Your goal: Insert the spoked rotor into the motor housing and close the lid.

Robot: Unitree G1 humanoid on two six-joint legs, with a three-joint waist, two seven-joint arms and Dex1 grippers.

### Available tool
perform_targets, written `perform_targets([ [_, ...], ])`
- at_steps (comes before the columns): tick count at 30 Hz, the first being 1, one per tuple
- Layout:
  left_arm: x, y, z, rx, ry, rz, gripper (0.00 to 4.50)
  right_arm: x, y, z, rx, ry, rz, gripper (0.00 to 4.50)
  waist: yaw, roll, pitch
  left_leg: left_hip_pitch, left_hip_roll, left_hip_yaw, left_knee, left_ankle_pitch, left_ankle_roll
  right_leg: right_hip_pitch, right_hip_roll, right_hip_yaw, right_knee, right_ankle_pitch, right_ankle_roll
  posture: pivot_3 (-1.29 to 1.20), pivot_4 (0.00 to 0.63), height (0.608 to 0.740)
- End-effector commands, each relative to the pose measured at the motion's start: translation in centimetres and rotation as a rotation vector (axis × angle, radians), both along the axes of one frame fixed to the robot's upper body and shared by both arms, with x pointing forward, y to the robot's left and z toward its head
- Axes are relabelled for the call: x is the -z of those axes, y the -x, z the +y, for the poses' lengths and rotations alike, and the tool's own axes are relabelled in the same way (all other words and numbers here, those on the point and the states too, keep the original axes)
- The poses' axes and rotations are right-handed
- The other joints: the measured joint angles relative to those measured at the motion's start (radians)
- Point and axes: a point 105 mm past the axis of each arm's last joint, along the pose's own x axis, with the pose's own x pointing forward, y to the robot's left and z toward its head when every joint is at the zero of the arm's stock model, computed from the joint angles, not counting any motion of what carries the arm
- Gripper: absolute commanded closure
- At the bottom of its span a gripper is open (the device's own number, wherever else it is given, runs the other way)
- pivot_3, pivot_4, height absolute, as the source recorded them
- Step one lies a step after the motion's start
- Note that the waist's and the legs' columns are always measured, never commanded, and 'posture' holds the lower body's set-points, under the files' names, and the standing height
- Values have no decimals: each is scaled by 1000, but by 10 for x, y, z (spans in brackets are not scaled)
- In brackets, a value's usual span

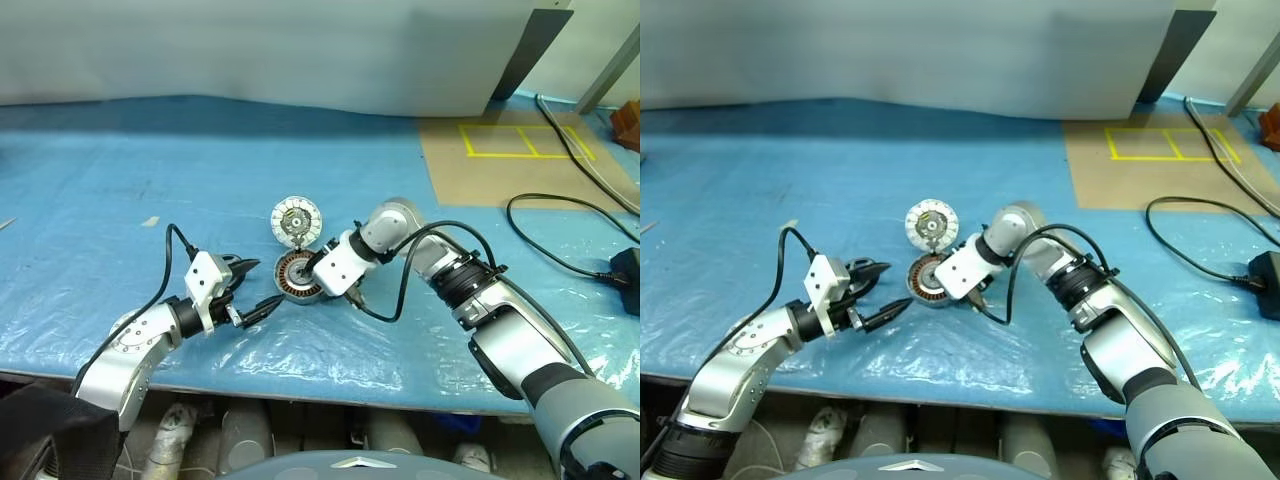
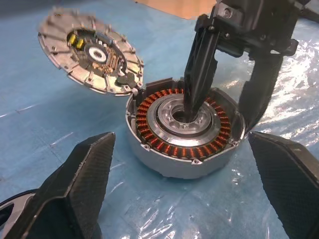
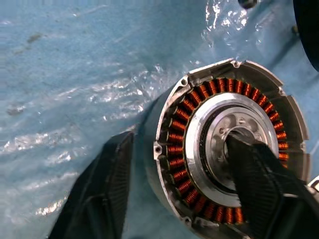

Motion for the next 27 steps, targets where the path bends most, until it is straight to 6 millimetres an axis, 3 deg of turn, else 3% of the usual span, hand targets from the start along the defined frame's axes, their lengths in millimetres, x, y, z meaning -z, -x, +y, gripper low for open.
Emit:
perform_targets([
  [1, -10, 0, -2, 20, 6, -34, 0, -6, 4, 3, 3, -13, 22, 441, 0, 0, 0, 0, 0, 0, 0, 0, 0, 0, 0, 0, 0, 0, 0, 0, 150, 740],
  [6, -11, -3, -2, 32, 6, -33, 0, -33, 15, 4, 12, -104, 93, 441, 2, 0, 0, -1, 0, 0, 0, 0, 0, -1, 0, 0, 0, 0, 0, 0, 150, 740],
  [11, -11, -4, -2, 46, 2, -31, 0, -57, 20, -9, 68, -178, 126, 441, 4, 0, 0, -1, 0, 0, 0, 0, 0, -1, 0, 0, 0, 0, 0, 0, 150, 740],
  [15, -13, -1, -6, 71, 9, -30, 0, -68, 14, -31, 286, -321, 201, 441, 6, 0, 0, -1, 0, 0, 0, 0, 0, 0, 0, 0, 0, 0, 0, 0, 150, 740],
  [18, -12, 3, -7, 82, 5, -25, 0, -61, 4, -56, 548, -452, 283, 441, 11, 0, 0, -1, -1, 0, -1, 0, 0, 0, 0, 0, -1, 0, 0, 0, 150, 740],
  [22, -11, 3, -4, 82, -5, -19, 0, -45, 6, -82, 814, -584, 368, 441, 12, 0, 0, -1, -1, 0, -2, 0, 0, 0, 0, 0, -2, 0, 0, 0, 150, 740],
  [27, -13, 0, -6, 108, -13, -13, 0, -18, 11, -89, 971, -630, 379, 441, 5, 0, 0, 2, -2, 0, -3, 0, -1, 0, 0, 1, -2, 0, 1, 0, 150, 740],
])
